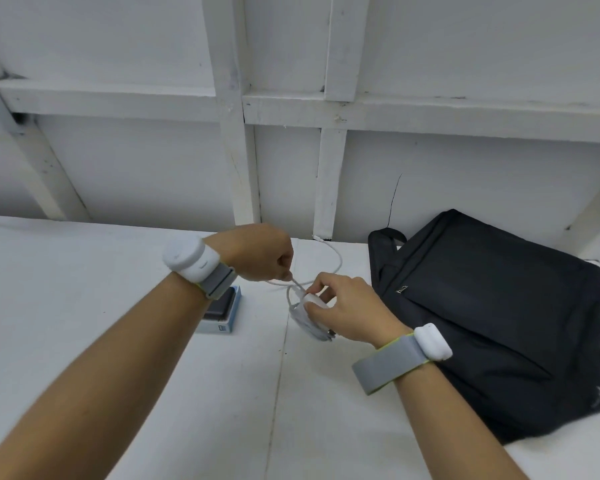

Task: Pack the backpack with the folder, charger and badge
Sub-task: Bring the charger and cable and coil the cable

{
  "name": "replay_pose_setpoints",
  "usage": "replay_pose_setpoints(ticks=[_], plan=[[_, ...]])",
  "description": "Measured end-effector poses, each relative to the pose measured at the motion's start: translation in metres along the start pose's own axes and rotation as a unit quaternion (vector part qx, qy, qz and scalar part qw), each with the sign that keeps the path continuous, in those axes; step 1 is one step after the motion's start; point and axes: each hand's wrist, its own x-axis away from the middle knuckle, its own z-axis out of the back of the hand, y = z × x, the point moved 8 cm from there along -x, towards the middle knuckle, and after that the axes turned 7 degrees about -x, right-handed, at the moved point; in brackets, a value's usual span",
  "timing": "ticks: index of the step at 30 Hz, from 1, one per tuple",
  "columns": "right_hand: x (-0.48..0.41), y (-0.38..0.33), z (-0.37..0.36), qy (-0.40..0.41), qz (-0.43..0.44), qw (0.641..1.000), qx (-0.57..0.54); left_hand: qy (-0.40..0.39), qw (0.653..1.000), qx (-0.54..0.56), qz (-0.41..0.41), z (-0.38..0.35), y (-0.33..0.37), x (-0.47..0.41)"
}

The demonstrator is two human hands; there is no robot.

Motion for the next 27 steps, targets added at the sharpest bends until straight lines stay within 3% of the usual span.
replay_pose_setpoints(ticks=[3, 7, 10, 13, 15, 17, 22, 24, 27], plan=[[-0.002, 0.015, 0.014, 0.088, -0.02, 0.995, -0.037, 0.045, 0.998, 0.048, 0.019, -0.002, 0.011, 0.01], [-0.001, 0.026, 0.033, 0.215, -0.036, 0.966, -0.136, 0.115, 0.975, 0.191, 0.027, -0.019, 0.032, 0.022], [0.001, 0.032, 0.048, 0.282, -0.055, 0.925, -0.249, 0.184, 0.921, 0.342, 0.013, -0.037, 0.051, 0.031], [0.0, 0.035, 0.053, 0.291, -0.073, 0.871, -0.39, 0.203, 0.861, 0.465, -0.023, -0.063, 0.063, 0.027], [0.001, 0.034, 0.055, 0.281, -0.075, 0.839, -0.46, 0.192, 0.852, 0.487, -0.031, -0.08, 0.063, 0.02], [0.002, 0.031, 0.055, 0.261, -0.075, 0.823, -0.499, 0.168, 0.857, 0.486, -0.039, -0.092, 0.062, 0.013], [0.008, 0.024, 0.046, 0.155, -0.065, 0.841, -0.514, 0.086, 0.904, 0.409, -0.09, -0.091, 0.06, -0.004], [0.01, 0.02, 0.043, 0.086, -0.05, 0.869, -0.485, 0.06, 0.932, 0.346, -0.094, -0.084, 0.048, -0.014], [0.013, 0.016, 0.036, 0.007, -0.031, 0.924, -0.382, 0.062, 0.981, 0.164, -0.078, -0.067, 0.025, -0.028]])
